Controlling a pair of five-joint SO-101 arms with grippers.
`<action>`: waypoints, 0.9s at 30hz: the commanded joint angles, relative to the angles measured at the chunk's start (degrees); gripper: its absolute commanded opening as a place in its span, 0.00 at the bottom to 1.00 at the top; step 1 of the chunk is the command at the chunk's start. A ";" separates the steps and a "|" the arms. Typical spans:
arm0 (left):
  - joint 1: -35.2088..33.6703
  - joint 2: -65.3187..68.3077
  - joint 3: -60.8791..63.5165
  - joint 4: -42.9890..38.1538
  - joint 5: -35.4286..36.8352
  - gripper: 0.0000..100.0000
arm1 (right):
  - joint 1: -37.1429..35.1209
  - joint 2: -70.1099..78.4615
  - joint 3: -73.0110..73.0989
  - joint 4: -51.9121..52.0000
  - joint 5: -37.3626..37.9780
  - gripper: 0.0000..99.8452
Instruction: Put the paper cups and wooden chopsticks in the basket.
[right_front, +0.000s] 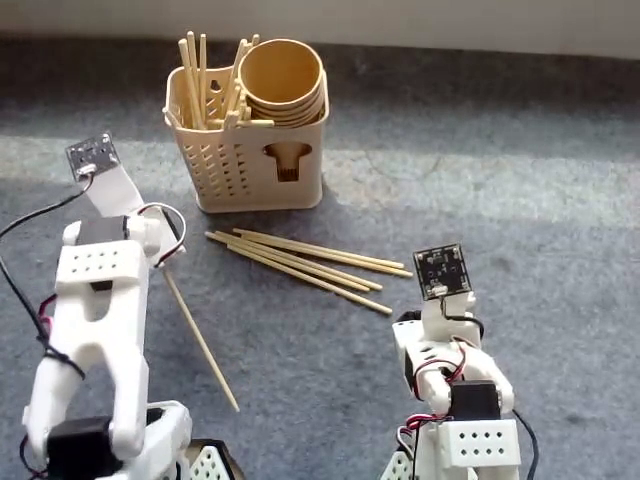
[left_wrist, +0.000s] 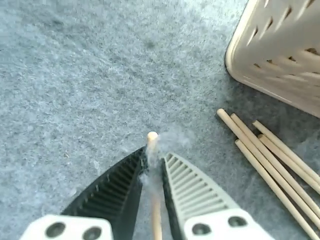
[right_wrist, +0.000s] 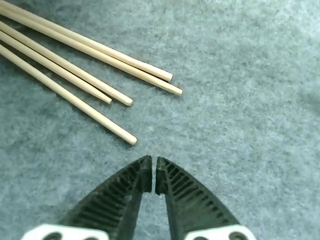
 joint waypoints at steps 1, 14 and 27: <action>-0.40 -8.84 2.51 -2.29 -0.53 0.01 | -0.13 -0.57 -0.31 0.22 -0.62 0.02; -0.31 -27.03 6.64 -4.66 -0.44 0.01 | -0.40 -18.95 0.13 8.66 -0.62 0.02; -0.31 -43.82 6.64 -4.66 -0.35 0.01 | -0.31 -15.25 5.49 6.55 -0.26 0.02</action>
